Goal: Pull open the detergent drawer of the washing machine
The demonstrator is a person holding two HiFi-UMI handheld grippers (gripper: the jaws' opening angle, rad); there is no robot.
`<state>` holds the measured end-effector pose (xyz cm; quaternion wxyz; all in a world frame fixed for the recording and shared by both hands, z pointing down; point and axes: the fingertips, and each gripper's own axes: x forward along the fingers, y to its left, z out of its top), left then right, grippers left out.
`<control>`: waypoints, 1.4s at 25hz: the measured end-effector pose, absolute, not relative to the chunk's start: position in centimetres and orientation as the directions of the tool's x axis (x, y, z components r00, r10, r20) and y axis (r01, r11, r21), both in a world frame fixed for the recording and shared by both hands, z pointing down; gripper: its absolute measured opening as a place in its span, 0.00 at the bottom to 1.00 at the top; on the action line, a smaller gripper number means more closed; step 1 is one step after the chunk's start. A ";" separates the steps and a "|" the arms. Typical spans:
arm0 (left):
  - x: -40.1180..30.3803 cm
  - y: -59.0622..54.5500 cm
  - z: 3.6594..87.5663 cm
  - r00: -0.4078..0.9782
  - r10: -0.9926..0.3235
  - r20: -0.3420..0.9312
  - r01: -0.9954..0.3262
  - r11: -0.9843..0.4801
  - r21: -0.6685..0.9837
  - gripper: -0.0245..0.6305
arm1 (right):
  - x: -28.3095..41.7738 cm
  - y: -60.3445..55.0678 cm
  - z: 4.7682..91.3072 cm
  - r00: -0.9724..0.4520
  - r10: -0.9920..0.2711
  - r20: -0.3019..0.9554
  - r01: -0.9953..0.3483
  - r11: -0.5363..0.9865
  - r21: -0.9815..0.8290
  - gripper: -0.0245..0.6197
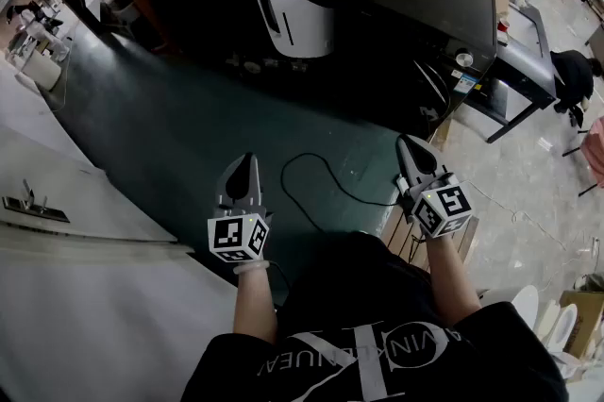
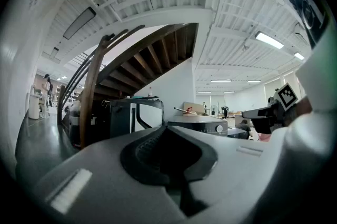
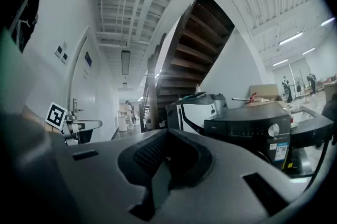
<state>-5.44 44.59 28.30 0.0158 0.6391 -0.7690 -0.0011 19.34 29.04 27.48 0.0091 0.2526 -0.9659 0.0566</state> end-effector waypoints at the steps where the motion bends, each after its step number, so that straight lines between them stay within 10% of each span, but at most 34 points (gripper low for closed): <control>1: -5.5 44.6 28.3 -0.183 -0.983 0.022 -0.983 0.183 0.023 0.05 | 19.3 29.1 27.5 -0.873 -0.486 0.046 -0.488 0.866 -0.105 0.06; 35: -7.8 34.0 31.5 -0.074 -0.992 0.100 -0.992 0.084 0.098 0.19 | 15.9 22.0 31.0 -0.872 -0.476 0.113 -0.489 0.860 -0.146 0.06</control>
